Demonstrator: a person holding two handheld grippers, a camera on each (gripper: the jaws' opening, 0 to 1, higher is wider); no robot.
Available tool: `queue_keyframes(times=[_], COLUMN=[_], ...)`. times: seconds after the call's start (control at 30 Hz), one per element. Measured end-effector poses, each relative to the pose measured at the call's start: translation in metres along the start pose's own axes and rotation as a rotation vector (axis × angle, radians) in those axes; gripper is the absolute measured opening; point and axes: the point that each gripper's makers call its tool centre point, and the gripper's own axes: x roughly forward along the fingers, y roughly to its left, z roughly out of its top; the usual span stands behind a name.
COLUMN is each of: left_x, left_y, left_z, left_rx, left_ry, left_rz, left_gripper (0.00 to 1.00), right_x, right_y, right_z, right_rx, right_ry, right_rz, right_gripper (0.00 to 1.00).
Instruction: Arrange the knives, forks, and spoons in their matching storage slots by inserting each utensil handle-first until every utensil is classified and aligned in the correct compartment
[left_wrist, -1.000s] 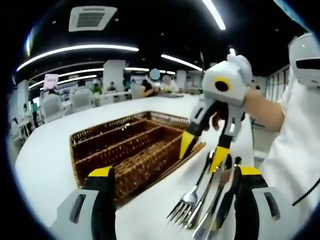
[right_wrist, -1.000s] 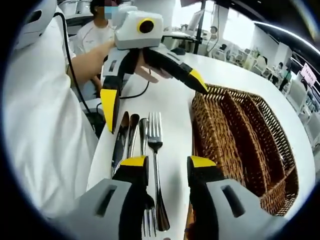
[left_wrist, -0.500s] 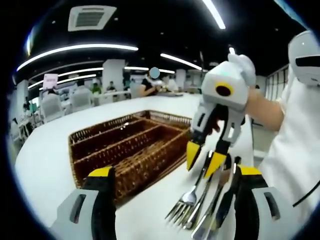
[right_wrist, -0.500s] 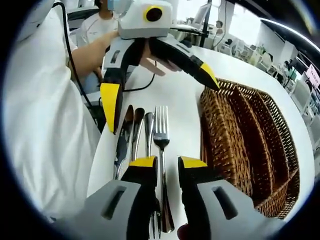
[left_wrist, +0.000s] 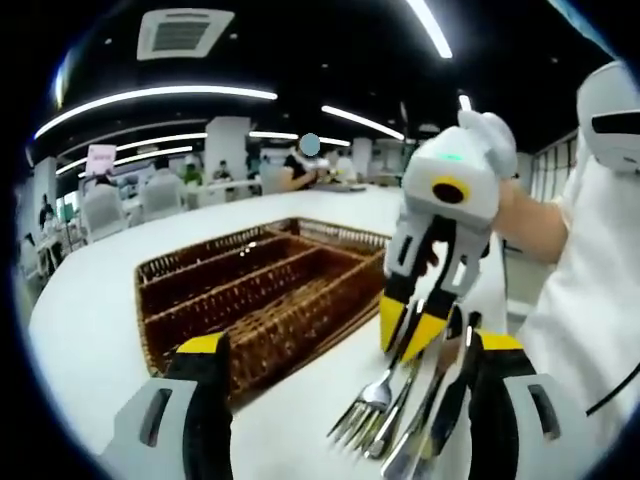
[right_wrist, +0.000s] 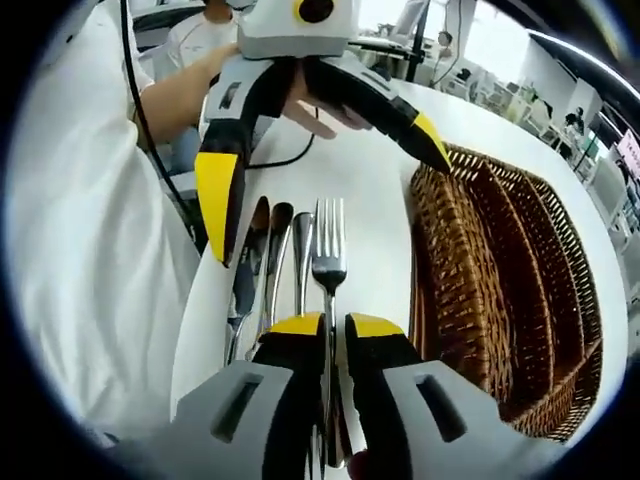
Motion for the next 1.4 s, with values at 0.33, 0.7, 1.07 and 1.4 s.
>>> queue_keyframes(times=[0.33,0.7,1.07,1.4], left_x=[0.0007,0.0011,0.0014,0.0011], left_y=[0.0003,0.0009,0.0022,0.0026], left_z=[-0.0014,-0.002,-0.0015,-0.0017], left_rx=[-0.01,-0.012,-0.012,-0.01], left_ry=[0.004,0.008,0.008,0.007], left_rz=[0.0,0.001,0.003,0.004], left_gripper=[0.99,0.99,0.99,0.99], right_x=[0.0041,0.0056,0.0059,0.0067], right_y=[0.0009,0.0009,0.0,-0.0012], right_z=[-0.0061,-0.0073,-0.0071,-0.0062], right_rx=[-0.006,0.004,0.039,0.036], right_ry=[0.037,0.049,0.047,0.04], right_rz=[0.005,0.015,0.039,0.039], right_gripper=[0.07,0.06,0.05,0.04])
